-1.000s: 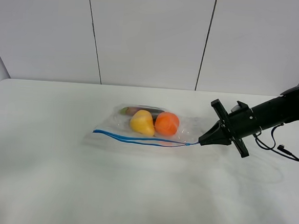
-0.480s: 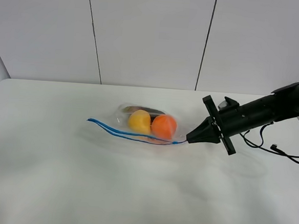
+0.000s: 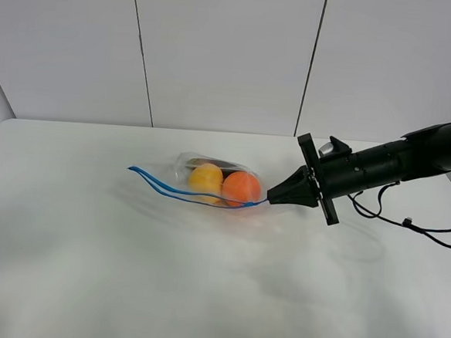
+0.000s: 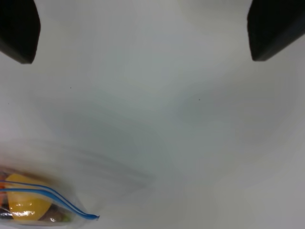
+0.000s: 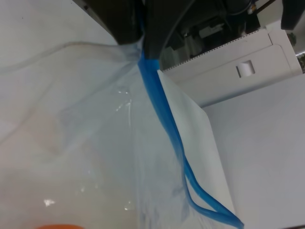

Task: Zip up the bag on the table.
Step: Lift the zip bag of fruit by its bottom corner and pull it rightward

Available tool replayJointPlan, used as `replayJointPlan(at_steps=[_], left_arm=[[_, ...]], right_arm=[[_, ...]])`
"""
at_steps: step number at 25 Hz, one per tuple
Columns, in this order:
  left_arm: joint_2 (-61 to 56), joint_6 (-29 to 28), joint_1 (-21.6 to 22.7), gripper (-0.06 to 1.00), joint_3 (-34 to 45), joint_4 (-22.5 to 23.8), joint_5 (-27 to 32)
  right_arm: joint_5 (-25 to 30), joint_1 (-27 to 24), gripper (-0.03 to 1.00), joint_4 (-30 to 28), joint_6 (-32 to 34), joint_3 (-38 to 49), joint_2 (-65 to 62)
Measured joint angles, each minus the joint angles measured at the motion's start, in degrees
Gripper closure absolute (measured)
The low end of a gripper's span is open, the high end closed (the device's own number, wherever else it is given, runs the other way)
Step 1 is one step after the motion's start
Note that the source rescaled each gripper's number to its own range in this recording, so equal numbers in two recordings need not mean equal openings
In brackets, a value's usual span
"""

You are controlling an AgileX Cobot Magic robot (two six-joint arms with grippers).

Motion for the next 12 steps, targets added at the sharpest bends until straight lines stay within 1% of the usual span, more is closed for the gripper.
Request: replayJointPlan(at_steps=[12], left_arm=[[0.0, 0.0, 0.0, -0.06, 0.0, 0.0, 0.0]], right_arm=[[-0.1, 0.0, 0.97, 0.1, -1.9, 0.0, 0.0]])
